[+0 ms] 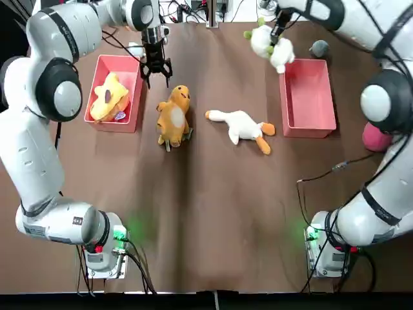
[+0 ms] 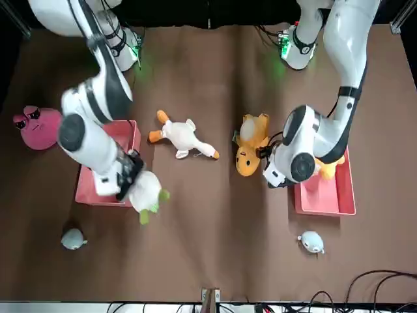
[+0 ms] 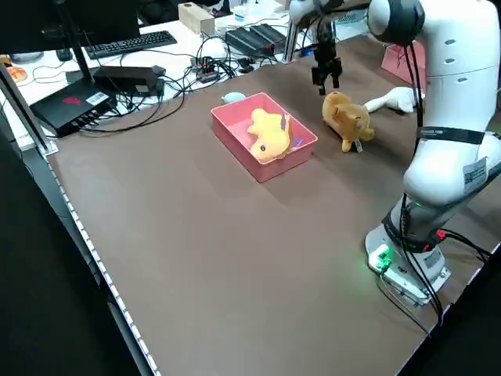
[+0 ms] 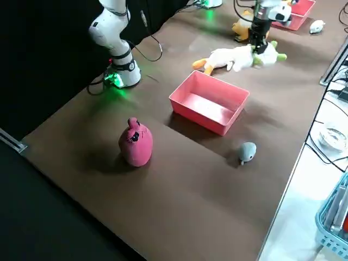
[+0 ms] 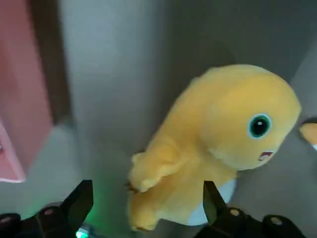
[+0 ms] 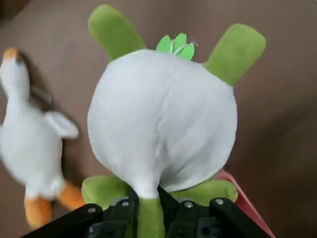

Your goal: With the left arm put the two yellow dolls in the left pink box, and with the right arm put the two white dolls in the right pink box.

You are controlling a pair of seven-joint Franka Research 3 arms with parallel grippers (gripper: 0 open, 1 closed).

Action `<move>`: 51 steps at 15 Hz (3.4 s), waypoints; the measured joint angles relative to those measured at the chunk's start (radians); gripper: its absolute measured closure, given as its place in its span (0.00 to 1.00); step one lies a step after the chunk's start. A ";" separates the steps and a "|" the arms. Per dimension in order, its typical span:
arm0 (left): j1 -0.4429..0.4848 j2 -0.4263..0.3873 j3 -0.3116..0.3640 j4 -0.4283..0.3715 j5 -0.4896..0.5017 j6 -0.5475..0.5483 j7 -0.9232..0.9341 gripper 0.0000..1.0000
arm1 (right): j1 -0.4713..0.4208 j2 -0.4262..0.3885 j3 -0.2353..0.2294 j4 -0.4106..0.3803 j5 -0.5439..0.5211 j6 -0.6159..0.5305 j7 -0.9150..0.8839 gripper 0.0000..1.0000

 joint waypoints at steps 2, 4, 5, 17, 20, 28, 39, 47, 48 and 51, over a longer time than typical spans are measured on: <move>0.008 0.035 0.001 0.000 -0.054 0.016 0.015 0.02 | -0.048 -0.107 0.000 -0.127 0.000 -0.005 -0.093 0.90; 0.005 0.060 -0.001 0.000 -0.065 0.024 0.021 0.02 | -0.099 -0.212 -0.001 -0.267 0.001 -0.004 -0.194 0.90; 0.000 0.069 -0.002 0.000 -0.065 0.024 0.031 0.02 | -0.128 -0.256 -0.002 -0.331 0.001 -0.003 -0.248 0.90; -0.016 0.126 -0.002 -0.021 -0.127 0.024 0.301 0.10 | -0.294 -0.371 0.005 -0.828 0.001 0.352 -0.678 0.90; -0.016 0.133 -0.002 -0.031 -0.127 0.023 0.345 0.21 | -0.294 -0.371 0.004 -0.867 0.002 0.384 -0.680 0.90; 0.010 0.134 -0.001 -0.027 -0.127 0.004 0.510 0.83 | -0.295 -0.359 0.002 -0.920 0.004 0.477 -0.681 0.71; 0.043 0.091 0.004 0.045 -0.126 -0.200 0.449 0.92 | -0.218 -0.435 0.020 -0.668 0.020 0.099 -0.504 0.00; 0.101 0.031 0.001 0.134 0.005 -0.305 0.467 0.92 | 0.187 -0.397 0.036 -0.694 0.021 0.244 0.097 0.00; 0.101 0.010 0.001 0.138 0.047 -0.305 0.469 0.92 | 0.236 -0.377 0.036 -0.698 0.021 0.283 0.175 0.00; 0.101 -0.054 0.000 0.142 0.167 -0.305 0.501 0.92 | 0.355 -0.290 0.037 -0.709 0.021 0.425 0.359 0.00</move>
